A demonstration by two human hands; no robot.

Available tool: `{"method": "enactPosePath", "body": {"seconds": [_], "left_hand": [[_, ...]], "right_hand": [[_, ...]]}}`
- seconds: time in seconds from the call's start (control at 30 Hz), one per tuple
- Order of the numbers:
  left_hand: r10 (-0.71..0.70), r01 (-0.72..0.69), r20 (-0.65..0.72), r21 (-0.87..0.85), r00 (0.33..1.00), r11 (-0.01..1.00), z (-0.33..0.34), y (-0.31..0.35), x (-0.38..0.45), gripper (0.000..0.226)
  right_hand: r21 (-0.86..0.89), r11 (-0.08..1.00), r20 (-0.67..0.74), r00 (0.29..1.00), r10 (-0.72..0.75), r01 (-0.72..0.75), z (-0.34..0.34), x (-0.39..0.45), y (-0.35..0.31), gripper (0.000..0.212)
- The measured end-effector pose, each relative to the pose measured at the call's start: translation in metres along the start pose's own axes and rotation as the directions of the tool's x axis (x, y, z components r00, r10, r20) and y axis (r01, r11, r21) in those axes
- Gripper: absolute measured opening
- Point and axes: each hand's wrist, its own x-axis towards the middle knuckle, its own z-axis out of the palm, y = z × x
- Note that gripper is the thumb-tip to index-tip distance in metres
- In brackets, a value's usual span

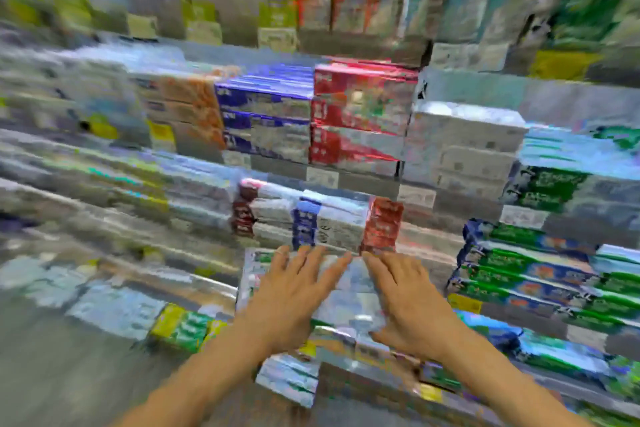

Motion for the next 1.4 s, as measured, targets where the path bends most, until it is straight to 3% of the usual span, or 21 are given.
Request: {"method": "enactPosePath", "body": {"seconds": [0.07,0.2,0.27,0.4,0.6,0.9,1.0,1.4], "left_hand": [[-0.068,0.080,-0.153,0.079,0.986,0.994,-0.046,-0.023,-0.026,0.126],[-0.199,0.260,-0.268,0.215,0.943,0.941,-0.113,-0.050,-0.091,0.123],[-0.287,0.359,-0.284,0.247,0.915,0.900,-0.134,-0.057,-0.134,0.125],[-0.469,0.530,-0.256,0.295,0.845,0.795,-0.165,-0.064,-0.232,0.116],[-0.665,0.698,-0.236,0.370,0.709,0.613,-0.200,-0.061,-0.380,0.109],[-0.889,0.820,-0.115,0.454,0.442,0.349,-0.217,-0.055,-0.610,0.116],[-0.924,0.847,-0.082,0.438,0.372,0.302,-0.212,-0.051,-0.664,0.115],[-0.964,0.926,-0.095,0.315,0.247,0.206,-0.161,-0.090,-0.732,0.109]], "right_hand": [[0.011,0.993,-0.122,0.986,-0.114,0.117,-0.043,0.029,-0.026,0.091],[-0.036,0.951,-0.251,0.918,-0.306,0.307,-0.091,0.065,-0.083,0.096],[-0.032,0.915,-0.285,0.874,-0.394,0.402,-0.104,0.075,-0.120,0.100],[0.014,0.801,-0.307,0.765,-0.566,0.599,-0.129,0.079,-0.209,0.088],[0.020,0.602,-0.357,0.568,-0.741,0.798,-0.145,0.075,-0.350,0.098],[0.099,0.315,-0.364,0.329,-0.871,0.944,-0.136,0.031,-0.593,0.089],[0.152,0.258,-0.337,0.296,-0.894,0.954,-0.128,0.015,-0.649,0.090],[0.122,0.083,-0.196,0.106,-0.975,0.989,-0.089,0.048,-0.748,0.094]]}}
